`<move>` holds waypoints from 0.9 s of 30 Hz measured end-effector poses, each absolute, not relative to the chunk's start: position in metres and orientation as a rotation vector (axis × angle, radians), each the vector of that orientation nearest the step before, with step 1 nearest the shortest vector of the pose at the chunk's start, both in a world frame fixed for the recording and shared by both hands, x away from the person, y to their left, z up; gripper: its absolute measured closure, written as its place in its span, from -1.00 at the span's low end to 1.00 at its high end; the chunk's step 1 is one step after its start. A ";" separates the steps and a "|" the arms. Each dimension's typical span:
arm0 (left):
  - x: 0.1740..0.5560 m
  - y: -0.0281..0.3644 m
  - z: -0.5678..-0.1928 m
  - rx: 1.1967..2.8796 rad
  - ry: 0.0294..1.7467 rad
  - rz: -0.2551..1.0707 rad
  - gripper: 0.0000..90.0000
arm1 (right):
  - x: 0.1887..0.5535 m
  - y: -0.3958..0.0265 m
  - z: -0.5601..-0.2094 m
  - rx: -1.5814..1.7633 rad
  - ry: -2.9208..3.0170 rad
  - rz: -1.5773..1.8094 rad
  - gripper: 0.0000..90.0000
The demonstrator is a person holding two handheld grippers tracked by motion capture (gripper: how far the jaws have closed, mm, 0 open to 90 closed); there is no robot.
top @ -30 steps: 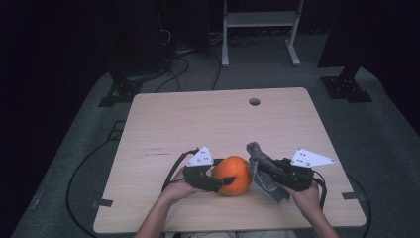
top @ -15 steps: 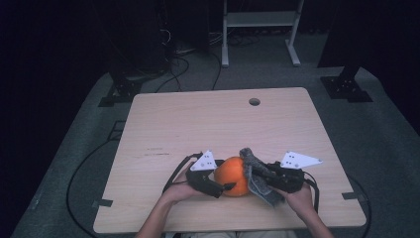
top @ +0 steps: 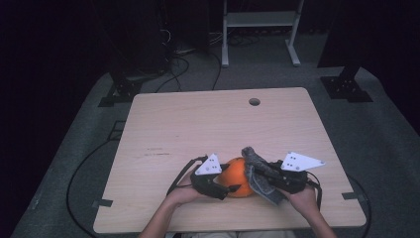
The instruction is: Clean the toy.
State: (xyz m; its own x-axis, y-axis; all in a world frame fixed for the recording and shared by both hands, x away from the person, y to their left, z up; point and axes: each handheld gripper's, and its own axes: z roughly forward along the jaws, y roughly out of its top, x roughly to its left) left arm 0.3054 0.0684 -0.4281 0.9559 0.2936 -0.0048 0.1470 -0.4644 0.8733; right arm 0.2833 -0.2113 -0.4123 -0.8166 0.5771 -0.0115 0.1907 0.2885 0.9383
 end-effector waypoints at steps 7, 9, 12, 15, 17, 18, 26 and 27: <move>0.310 0.068 -0.431 2.039 0.383 0.204 -0.51 | 0.282 -0.214 -0.414 0.706 2.213 1.511 0.70; 0.307 0.065 -0.432 2.038 0.374 0.226 -0.44 | 0.277 -0.209 -0.408 0.662 2.215 1.505 0.70; 0.301 0.058 -0.431 2.066 0.320 0.236 -0.38 | 0.269 -0.196 -0.399 0.553 2.242 1.570 0.70; 0.298 0.059 -0.430 2.085 0.259 0.225 -0.41 | 0.267 -0.188 -0.397 0.518 2.261 1.520 0.70; 0.300 0.063 -0.431 2.066 0.241 0.202 -0.45 | 0.272 -0.193 -0.399 0.544 2.255 1.543 0.70; 0.300 0.064 -0.432 2.061 0.234 0.187 -0.44 | 0.274 -0.197 -0.400 0.559 2.248 1.537 0.70; 0.296 0.051 -0.434 2.073 0.249 0.267 -0.28 | 0.273 -0.206 -0.398 0.596 2.248 1.489 0.70; 0.295 0.051 -0.434 2.074 0.248 0.271 -0.28 | 0.271 -0.202 -0.397 0.575 2.259 1.501 0.70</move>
State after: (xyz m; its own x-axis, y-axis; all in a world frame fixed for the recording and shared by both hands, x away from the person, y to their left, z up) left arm 0.2952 0.0510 -0.4341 0.9540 0.2860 0.0902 0.0645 -0.4896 0.8695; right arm 0.2707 -0.2024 -0.3970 -0.8496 0.5218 -0.0768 0.1313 0.3503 0.9274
